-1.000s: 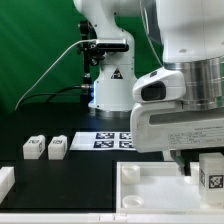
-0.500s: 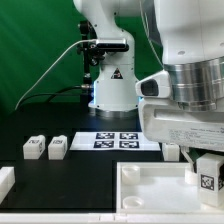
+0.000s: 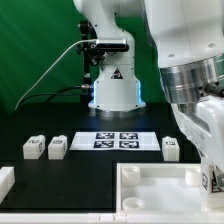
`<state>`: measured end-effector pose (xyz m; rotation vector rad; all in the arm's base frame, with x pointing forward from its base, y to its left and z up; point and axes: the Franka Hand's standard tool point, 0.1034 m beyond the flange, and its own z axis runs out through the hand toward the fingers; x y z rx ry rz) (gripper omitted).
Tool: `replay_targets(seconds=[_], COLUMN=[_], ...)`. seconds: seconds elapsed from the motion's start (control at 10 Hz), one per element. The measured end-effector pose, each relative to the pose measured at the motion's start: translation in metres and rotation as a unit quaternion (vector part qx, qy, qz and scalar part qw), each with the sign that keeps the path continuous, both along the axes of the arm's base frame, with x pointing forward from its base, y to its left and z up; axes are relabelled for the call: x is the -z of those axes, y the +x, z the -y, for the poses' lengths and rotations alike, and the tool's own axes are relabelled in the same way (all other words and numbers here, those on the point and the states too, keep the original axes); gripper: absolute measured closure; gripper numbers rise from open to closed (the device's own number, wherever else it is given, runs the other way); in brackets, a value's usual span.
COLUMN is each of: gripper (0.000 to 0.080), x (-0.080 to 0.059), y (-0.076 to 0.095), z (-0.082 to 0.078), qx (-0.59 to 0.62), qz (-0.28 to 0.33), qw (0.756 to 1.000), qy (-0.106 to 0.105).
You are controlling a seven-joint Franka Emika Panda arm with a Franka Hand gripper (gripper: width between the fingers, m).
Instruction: Assemble one leg
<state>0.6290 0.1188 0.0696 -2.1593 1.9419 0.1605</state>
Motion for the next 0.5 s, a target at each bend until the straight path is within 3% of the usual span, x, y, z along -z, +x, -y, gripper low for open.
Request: replay_targets(seconds=[0.1, 0.2, 0.3, 0.4, 0.5], gripper=[0.0431, 0.0292, 0.0292, 0.0195, 0.0159], x=[0.0004, 0.0012, 0.0024, 0.0012, -0.001], y=[-0.0002, -0.0014, -0.0039, -0.005, -0.0065], z=[-0.0005, -0.0001, 0.0014, 0.004, 0.0041], qx=[-0.002, -0.032, -0.064, -0.122, -0.229], qz=[0.0, 0.007, 0.012, 0.02, 0.034], qw=[1.0, 0.999, 0.998, 0.992, 0.973], qy=[0.0, -0.003, -0.005, -0.01, -0.024])
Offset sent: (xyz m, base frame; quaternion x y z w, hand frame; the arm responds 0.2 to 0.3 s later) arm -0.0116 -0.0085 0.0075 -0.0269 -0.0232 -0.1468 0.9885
